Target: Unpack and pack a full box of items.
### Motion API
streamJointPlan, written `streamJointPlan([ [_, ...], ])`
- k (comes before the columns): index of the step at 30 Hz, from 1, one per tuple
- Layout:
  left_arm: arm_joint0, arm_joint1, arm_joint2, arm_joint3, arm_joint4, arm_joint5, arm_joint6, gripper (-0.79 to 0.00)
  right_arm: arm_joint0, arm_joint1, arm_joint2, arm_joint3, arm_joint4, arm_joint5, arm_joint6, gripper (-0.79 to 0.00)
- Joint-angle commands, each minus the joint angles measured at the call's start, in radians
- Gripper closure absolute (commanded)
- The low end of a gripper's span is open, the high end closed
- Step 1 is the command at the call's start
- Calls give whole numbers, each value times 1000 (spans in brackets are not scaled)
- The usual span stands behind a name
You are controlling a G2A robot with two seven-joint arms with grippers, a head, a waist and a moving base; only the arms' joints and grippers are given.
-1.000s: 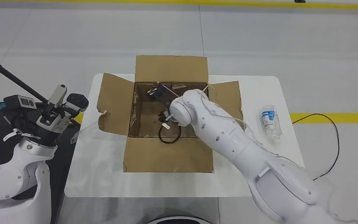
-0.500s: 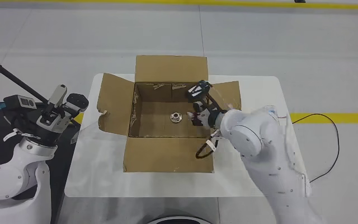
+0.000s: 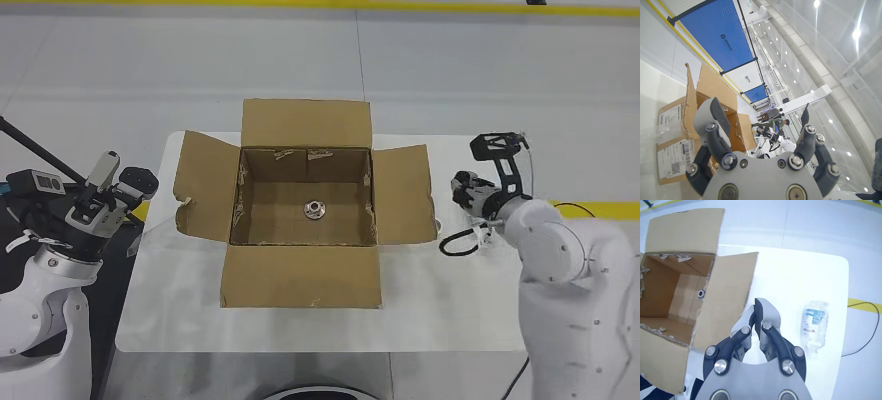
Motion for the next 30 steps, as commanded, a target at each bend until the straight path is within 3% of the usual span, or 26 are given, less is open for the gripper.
streamJointPlan([
  [1, 0, 0, 0, 0, 0, 0, 0, -785, 2, 5, 22, 35, 5, -11, 19, -135],
  [5, 0, 0, 0, 0, 0, 0, 0, -785, 5, 14, 39, 101, 13, -42, 54, -252],
  [9, 0, 0, 0, 0, 0, 0, 0, -785, 22, 20, 14, 184, -13, -52, 65, -296],
  [17, 0, 0, 0, 0, 0, 0, 0, -785, 101, 21, -76, 371, -49, -60, 56, -286],
  [30, 0, 0, 0, 0, 0, 0, 0, -785, 169, 24, -175, 504, -112, -57, 95, -320],
])
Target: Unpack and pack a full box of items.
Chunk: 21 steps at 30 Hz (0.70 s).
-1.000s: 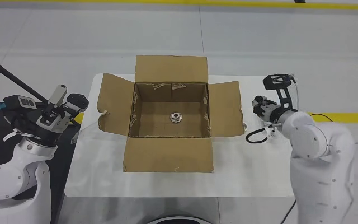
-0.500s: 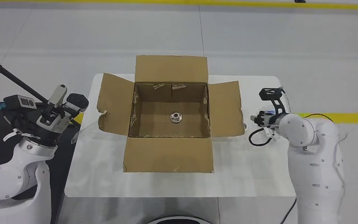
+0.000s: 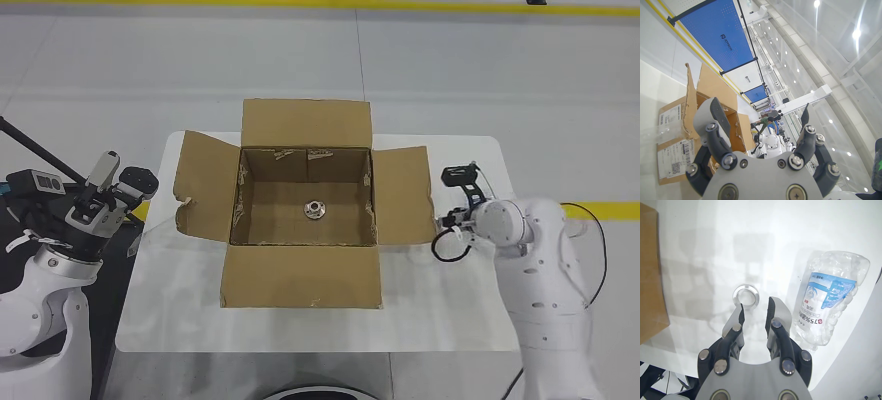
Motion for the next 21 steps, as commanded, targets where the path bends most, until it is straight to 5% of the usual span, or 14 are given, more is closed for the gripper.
streamJointPlan([
  [1, 0, 0, 0, 0, 0, 0, 0, -785, 6, 1, -7, 15, -11, 8, 1, -320],
  [21, 0, 0, 0, 0, 0, 0, 0, -785, 61, -6, -90, 138, -22, 73, -43, -289],
])
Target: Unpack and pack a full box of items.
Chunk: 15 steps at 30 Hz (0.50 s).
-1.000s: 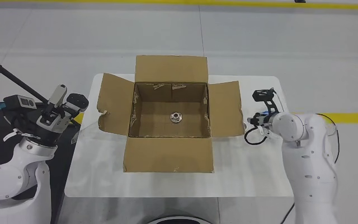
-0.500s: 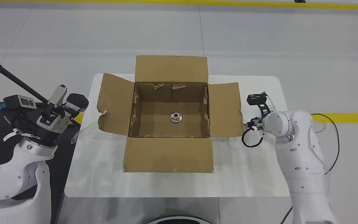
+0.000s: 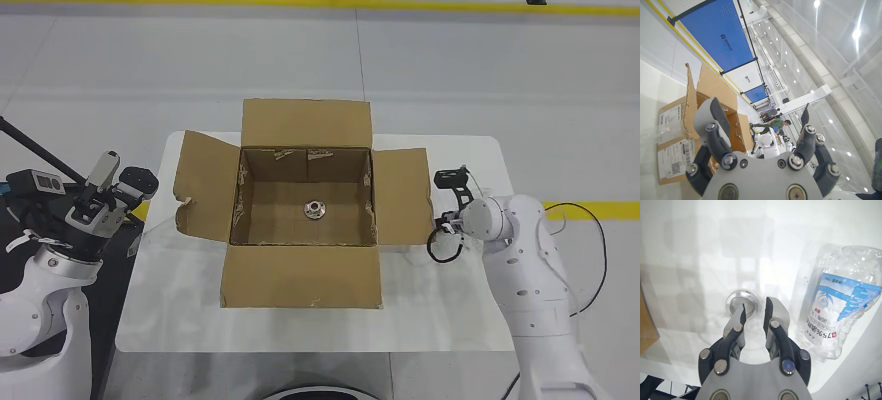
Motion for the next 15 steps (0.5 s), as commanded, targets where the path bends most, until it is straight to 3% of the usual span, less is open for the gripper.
streamJointPlan([
  [1, 0, 0, 0, 0, 0, 0, 0, -785, 2, 0, -4, 6, -2, 5, -2, -289],
  [10, 0, 0, 0, 0, 0, 0, 0, -785, 16, -1, -20, 47, 1, 12, -8, -259],
  [15, 0, 0, 0, 0, 0, 0, 0, -785, 26, -1, -29, 65, 4, 13, -11, -172],
])
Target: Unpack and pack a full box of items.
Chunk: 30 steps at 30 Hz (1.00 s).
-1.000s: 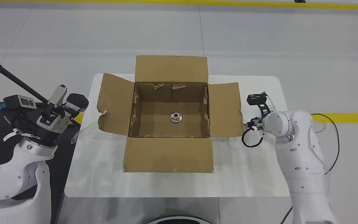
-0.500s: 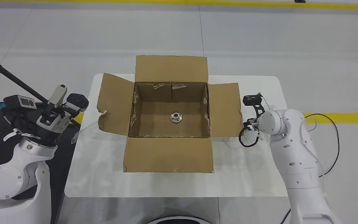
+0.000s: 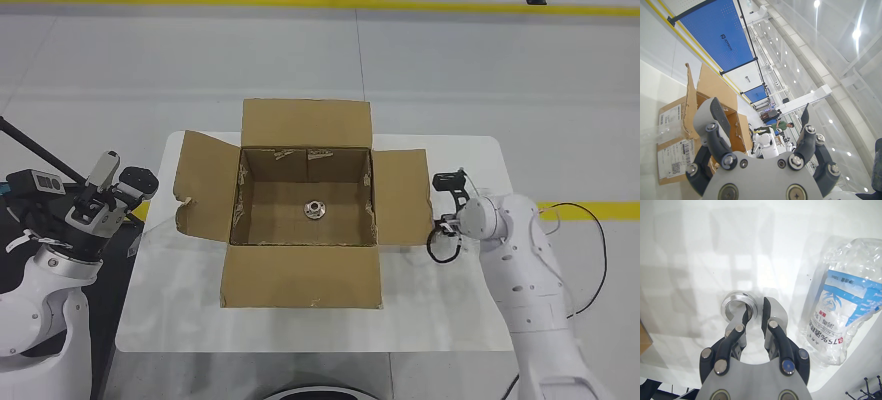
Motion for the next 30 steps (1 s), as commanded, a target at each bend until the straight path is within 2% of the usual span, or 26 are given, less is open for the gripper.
streamJointPlan([
  [1, 0, 0, 0, 0, 0, 0, 0, -785, 3, 0, -2, 4, 1, 0, 0, -148],
  [2, 0, 0, 0, 0, 0, 0, 0, -785, 4, 0, -3, 6, 1, 0, -1, -139],
  [4, 0, 0, 0, 0, 0, 0, 0, -785, 7, 1, -4, 11, 2, 0, -3, -6],
  [5, 0, 0, 0, 0, 0, 0, 0, -785, 9, 1, 0, 12, 5, 1, -5, 0],
  [12, 0, 0, 0, 0, 0, 0, 0, -785, -4, 15, 55, -75, -3, 30, -21, 0],
  [16, 0, 0, 0, 0, 0, 0, 0, -785, -35, 27, 117, -225, -28, 84, -30, 0],
  [18, 0, 0, 0, 0, 0, 0, 0, -785, -55, 35, 127, -320, -177, 168, -41, 0],
  [21, 0, 0, 0, 0, 0, 0, 0, -785, -75, 33, 124, -473, -186, 207, -48, 0],
  [26, 0, 0, 0, 0, 0, 0, 0, -785, -67, 24, 69, -650, -170, 204, -54, 0],
  [30, 0, 0, 0, 0, 0, 0, 0, -785, -22, 10, -33, -695, -99, 149, -55, 0],
])
